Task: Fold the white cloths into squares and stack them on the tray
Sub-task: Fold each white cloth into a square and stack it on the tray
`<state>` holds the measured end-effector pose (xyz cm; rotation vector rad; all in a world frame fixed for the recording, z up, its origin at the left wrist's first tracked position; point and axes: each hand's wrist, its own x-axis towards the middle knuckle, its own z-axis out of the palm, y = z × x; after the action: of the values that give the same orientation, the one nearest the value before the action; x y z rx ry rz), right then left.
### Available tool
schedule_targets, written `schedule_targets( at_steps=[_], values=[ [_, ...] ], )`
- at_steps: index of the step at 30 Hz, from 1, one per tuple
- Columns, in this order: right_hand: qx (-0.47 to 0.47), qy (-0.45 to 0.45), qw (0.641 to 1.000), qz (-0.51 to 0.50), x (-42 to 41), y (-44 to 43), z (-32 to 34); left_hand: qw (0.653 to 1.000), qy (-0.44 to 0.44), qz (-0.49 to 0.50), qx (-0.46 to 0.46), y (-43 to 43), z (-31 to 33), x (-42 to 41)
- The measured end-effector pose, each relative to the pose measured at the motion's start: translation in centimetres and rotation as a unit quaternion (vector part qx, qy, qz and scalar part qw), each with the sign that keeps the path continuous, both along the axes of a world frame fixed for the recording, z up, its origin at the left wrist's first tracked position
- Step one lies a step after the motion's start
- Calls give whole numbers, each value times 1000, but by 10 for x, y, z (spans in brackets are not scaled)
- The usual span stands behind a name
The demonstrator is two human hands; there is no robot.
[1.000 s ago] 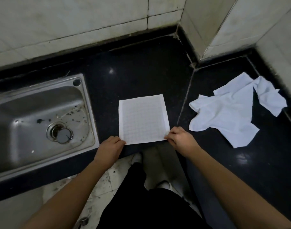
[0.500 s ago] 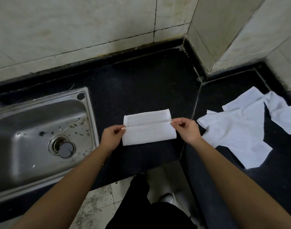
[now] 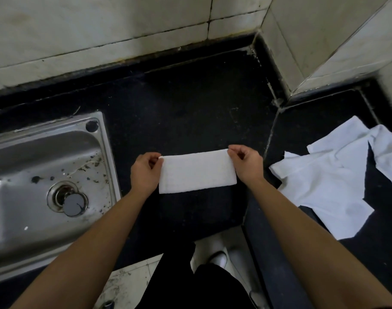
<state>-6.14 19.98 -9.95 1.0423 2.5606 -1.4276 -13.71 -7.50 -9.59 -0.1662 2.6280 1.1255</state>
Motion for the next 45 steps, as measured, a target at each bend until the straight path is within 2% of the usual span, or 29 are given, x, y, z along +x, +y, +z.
schedule_targets(
  at_steps=[7,13,15,17,19,21,24,27,32,34,36,38,41,45],
  values=[
    [95,-8,995,42,-4,-2,-8,999,34,-23,-27,-3,-6,1],
    [129,-15,989,70,0,-6,-6,994,60,-67,-58,-5,-5,13],
    [236,11,965,116,9,-11,0,972,148,-136,-119,-7,-4,22],
    [329,45,924,190,18,-24,4,936,217,-218,-169,-4,-2,32],
    [348,36,897,270,24,-42,3,912,200,-293,-207,3,-3,40],
    [343,-16,877,337,28,-54,-8,891,155,-340,-256,5,-11,43],
    [343,-81,859,373,33,-49,-20,876,94,-358,-308,-6,-24,42],
    [352,-100,847,386,33,-44,-23,873,88,-362,-315,-13,-30,43],
    [327,-111,850,398,31,-45,-16,875,56,-370,-306,-11,-25,42],
    [290,-103,871,382,36,-42,-5,880,51,-370,-295,-11,-19,42],
    [247,-76,917,304,43,-37,8,892,66,-350,-278,-8,-11,40],
    [239,-60,949,199,50,-30,17,894,109,-342,-269,1,-5,37],
    [191,-120,971,85,57,-24,27,880,146,-373,-256,21,3,26],
    [140,-158,976,58,64,-31,29,854,141,-451,-216,60,13,2]
  ],
)
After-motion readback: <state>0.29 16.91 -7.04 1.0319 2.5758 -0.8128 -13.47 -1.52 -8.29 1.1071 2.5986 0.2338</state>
